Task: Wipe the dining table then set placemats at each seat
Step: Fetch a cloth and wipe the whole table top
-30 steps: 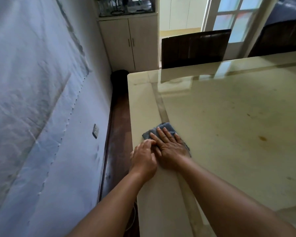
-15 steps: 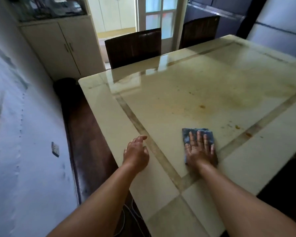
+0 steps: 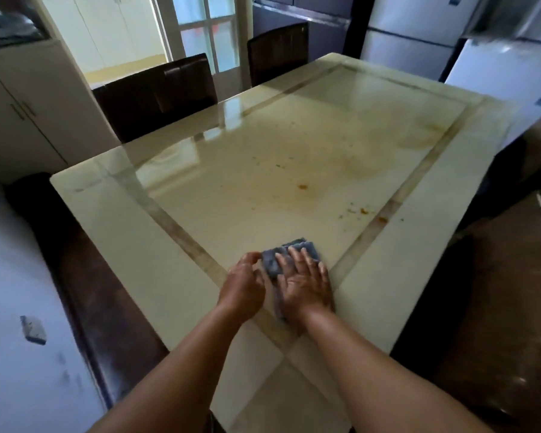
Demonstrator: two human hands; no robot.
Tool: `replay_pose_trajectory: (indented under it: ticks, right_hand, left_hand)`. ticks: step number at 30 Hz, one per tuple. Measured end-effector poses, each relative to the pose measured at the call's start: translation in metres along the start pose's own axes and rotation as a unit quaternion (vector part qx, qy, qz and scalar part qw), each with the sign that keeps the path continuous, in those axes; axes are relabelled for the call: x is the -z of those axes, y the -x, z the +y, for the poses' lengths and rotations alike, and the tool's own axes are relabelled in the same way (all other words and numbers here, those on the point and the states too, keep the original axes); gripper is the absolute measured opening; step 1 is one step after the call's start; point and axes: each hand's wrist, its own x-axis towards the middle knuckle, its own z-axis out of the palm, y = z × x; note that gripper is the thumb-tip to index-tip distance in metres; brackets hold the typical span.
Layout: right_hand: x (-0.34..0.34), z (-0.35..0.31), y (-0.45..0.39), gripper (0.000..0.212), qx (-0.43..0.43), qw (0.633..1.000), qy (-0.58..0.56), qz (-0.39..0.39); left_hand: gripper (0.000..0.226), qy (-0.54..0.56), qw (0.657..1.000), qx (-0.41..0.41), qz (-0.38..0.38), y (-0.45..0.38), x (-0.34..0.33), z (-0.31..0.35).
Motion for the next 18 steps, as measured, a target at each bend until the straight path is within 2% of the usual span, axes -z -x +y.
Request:
replay_pose_trajectory:
  ticks: [7,13,18]
  right_hand:
    - [0.045,0.107,-0.08,0.058,-0.165,0.983,0.009,0.083]
    - [0.074,0.174,-0.15,0.074,-0.205,0.974,0.016,0.1]
    - [0.096,0.213,-0.206,0.069,-0.222,0.969,0.035,0.1]
  left_hand:
    - [0.035,-0.097,0.993,-0.028,0.066,-0.069,-0.026,0.017]
    - [0.035,-0.152,0.979,-0.051,0.124,-0.135,-0.037,0.029]
    - [0.035,-0.124,0.977,-0.032,0.172,-0.161,-0.039,0.024]
